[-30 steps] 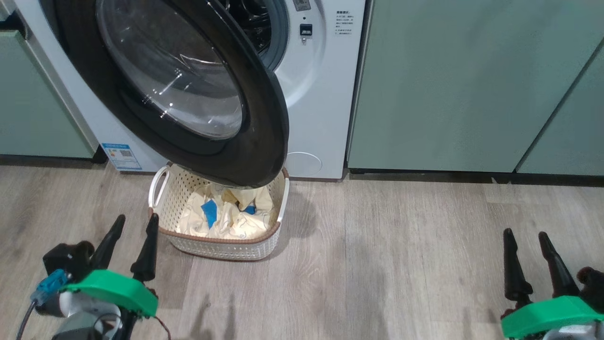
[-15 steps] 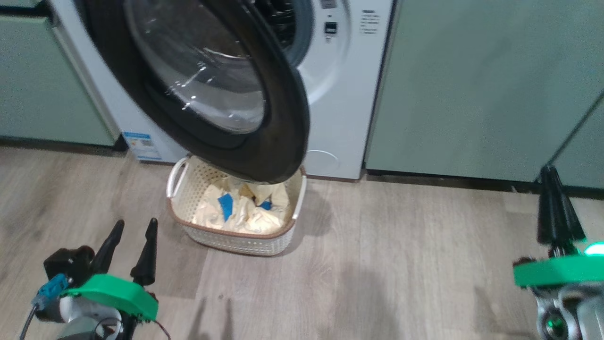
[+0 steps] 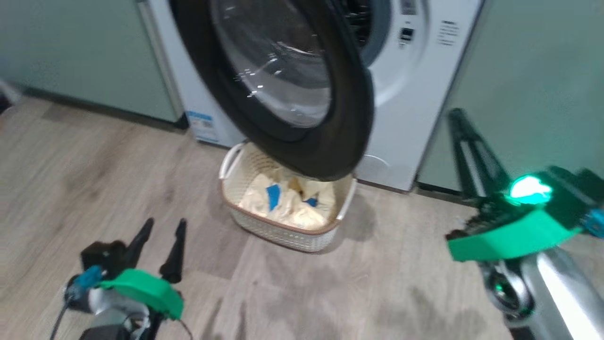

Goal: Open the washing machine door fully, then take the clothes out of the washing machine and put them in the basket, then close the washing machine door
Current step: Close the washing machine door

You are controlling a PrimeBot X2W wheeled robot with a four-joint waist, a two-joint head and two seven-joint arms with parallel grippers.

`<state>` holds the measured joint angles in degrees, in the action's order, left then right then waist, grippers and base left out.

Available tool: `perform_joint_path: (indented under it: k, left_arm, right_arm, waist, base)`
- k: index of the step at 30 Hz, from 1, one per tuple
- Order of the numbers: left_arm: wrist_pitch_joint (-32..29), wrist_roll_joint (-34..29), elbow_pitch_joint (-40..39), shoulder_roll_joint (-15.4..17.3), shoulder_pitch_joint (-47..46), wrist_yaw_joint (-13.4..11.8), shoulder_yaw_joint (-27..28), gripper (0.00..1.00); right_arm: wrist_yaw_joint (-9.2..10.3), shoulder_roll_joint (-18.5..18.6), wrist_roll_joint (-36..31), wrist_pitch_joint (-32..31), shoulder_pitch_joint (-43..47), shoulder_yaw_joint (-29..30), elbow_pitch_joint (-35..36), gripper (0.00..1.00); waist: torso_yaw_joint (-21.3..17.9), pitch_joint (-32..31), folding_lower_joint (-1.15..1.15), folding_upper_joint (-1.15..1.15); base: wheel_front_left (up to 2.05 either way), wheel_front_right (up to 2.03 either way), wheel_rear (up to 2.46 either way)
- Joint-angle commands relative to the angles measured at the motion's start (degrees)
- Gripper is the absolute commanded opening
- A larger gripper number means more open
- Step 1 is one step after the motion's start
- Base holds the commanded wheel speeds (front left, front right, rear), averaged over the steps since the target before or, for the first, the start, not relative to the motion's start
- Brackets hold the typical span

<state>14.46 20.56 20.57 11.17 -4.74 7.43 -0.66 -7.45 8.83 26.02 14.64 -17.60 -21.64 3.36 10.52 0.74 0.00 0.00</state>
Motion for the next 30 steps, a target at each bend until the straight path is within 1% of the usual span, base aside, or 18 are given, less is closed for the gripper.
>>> perform_joint_path:
  k: [1, 2, 3, 7, 10, 13, 17, 21, 30]
  left_arm:
    - [0.53, -0.63, -1.25, 0.54, -3.73, 0.05, 1.33, 1.00]
    - [0.53, -0.78, -0.94, 0.31, -4.23, 0.05, 0.76, 1.00]
    - [0.53, -0.97, -0.28, -0.10, -5.16, 0.05, -0.36, 1.00]
    - [0.53, -1.17, 0.63, -0.65, -6.70, 0.05, -2.27, 1.00]
    - [0.53, -0.21, 0.99, -1.58, -7.63, 0.05, -3.10, 1.00]
    - [0.53, -0.23, 1.28, -1.82, -8.79, 0.05, -4.97, 1.00]
    - [0.53, -0.66, 1.61, -2.16, -10.28, 0.05, -6.13, 1.00]
    - [0.53, -1.15, 1.51, -2.70, -11.27, 0.05, -6.39, 1.00]
    - [0.53, -1.74, 0.87, -4.15, -12.22, 0.05, -6.13, 1.00]
  right_arm:
    - [-0.03, 0.50, 0.38, 0.36, -3.29, -1.78, 0.94, 0.00]
    - [-0.03, 0.49, 0.77, 0.36, -4.26, -3.24, 0.21, 0.00]
    - [-0.03, 0.53, 0.91, 0.36, -6.09, -6.00, -1.74, 0.00]
    - [-0.03, -0.50, 0.69, 0.36, -8.70, -10.50, -6.80, 0.00]
    - [-0.03, -1.73, 0.31, 0.36, -10.05, -12.91, -11.36, 0.00]
    - [-0.03, -2.89, 0.02, 0.36, -11.07, -14.13, -16.41, 0.00]
    - [-0.03, -4.14, -1.41, 0.36, -12.41, -14.35, -22.79, 0.00]
    - [-0.03, -5.05, -2.68, 0.36, -14.24, -13.01, -28.74, 0.00]
    - [-0.03, -5.86, -4.04, 0.36, -19.75, -9.53, -37.39, 0.00]
  waist:
    - [2.37, 0.00, 0.00, 0.00]
    - [3.24, -0.04, 0.00, 0.00]
    - [4.99, -0.17, 0.00, 0.00]
    - [8.11, -0.14, 0.00, 0.00]
    - [10.02, 0.14, 0.00, 0.00]
    - [11.67, 0.62, 0.00, 0.00]
    - [13.20, 1.51, 0.00, 0.00]
    - [13.69, 3.06, 0.00, 0.00]
    - [13.24, 6.83, 0.00, 0.00]
  base:
    - [0.00, 0.00, 0.00]
    - [0.00, 0.00, 0.00]
    - [0.00, 0.00, 0.00]
    - [0.00, 0.00, 0.00]
    - [0.00, 0.00, 0.00]
    - [0.00, 0.00, 0.00]
    - [0.00, 0.00, 0.00]
    - [0.00, 0.00, 0.00]
    - [0.00, 0.00, 0.00]
